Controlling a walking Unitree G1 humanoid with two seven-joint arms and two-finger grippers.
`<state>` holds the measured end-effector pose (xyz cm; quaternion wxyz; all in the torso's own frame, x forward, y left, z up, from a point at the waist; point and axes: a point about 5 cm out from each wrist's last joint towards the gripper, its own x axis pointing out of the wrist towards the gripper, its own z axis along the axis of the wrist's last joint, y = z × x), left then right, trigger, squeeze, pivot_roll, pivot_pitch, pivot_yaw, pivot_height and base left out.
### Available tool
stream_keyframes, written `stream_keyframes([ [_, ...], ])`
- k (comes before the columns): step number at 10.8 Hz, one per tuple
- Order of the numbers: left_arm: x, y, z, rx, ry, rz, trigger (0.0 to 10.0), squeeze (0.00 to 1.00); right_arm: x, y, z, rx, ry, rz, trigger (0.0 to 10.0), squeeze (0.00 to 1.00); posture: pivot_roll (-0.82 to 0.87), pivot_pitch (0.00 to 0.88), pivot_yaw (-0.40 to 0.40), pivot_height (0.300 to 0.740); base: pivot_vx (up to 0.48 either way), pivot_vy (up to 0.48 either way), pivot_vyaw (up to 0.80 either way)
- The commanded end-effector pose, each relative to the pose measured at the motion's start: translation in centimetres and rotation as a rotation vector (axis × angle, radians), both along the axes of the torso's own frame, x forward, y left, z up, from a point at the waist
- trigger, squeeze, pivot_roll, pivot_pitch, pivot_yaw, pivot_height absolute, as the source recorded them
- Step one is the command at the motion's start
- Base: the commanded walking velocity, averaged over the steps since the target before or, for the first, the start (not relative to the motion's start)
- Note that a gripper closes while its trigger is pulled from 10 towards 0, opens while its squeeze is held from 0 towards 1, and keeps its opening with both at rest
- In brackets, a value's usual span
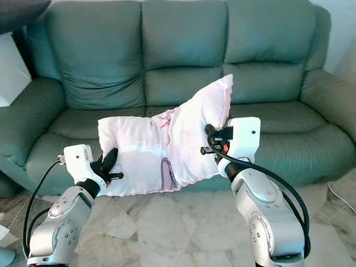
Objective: Move the pillow to the sofa
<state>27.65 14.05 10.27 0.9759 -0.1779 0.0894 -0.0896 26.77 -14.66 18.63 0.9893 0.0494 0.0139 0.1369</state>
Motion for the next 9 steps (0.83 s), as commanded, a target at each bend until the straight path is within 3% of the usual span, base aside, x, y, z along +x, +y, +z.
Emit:
stream_keyframes([
  [1,0.23,-0.34,0.37,0.012,-0.012,-0.025,10.0,0.00,0.03,0.28,0.66,-0.003,-0.029,0.011,10.0,0.00,-0.25,0.033,0.010,0.740,0.000,-0.289,0.00],
  [7,0.28,-0.37,0.38,0.010,-0.011,-0.029,10.0,0.00,0.00,0.16,0.65,-0.001,-0.029,0.000,10.0,0.00,-0.26,0.035,0.017,0.740,0.000,-0.444,0.00],
  [9,0.31,-0.25,0.39,0.000,-0.017,-0.016,10.0,0.00,0.00,0.11,0.64,-0.001,-0.030,-0.001,10.0,0.00,-0.26,0.035,0.017,0.740,0.000,0.000,0.00],
])
